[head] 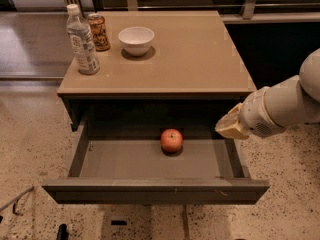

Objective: Pick apple from top drawer and place on counter

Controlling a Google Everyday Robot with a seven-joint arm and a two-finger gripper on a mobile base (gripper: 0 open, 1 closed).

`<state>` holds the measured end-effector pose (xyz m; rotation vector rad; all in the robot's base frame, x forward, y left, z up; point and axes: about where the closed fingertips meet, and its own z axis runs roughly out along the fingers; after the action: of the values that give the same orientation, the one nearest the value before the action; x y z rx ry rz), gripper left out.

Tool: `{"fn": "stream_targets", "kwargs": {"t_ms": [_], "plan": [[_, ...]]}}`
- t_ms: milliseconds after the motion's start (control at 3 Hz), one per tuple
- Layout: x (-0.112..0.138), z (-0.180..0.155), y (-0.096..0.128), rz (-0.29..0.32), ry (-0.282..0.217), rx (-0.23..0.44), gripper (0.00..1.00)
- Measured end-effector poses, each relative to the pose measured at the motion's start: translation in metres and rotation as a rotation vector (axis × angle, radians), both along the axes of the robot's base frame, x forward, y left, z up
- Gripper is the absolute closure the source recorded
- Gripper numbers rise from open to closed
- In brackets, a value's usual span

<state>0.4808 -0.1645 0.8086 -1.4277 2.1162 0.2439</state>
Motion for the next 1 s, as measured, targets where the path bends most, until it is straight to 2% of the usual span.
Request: {"fn": "stream_targets", "kwargs": {"t_ms": [333,667,1000], "plan": [[0.005,-0.024,0.026,-0.025,-0.036,0.075,1.00],[0.014,-0.045,0.052,-0.022,-0.059,0.141,1.00],[0.021,-0.068,0.072,-0.007,-0.061,0.161,1.00]]}}
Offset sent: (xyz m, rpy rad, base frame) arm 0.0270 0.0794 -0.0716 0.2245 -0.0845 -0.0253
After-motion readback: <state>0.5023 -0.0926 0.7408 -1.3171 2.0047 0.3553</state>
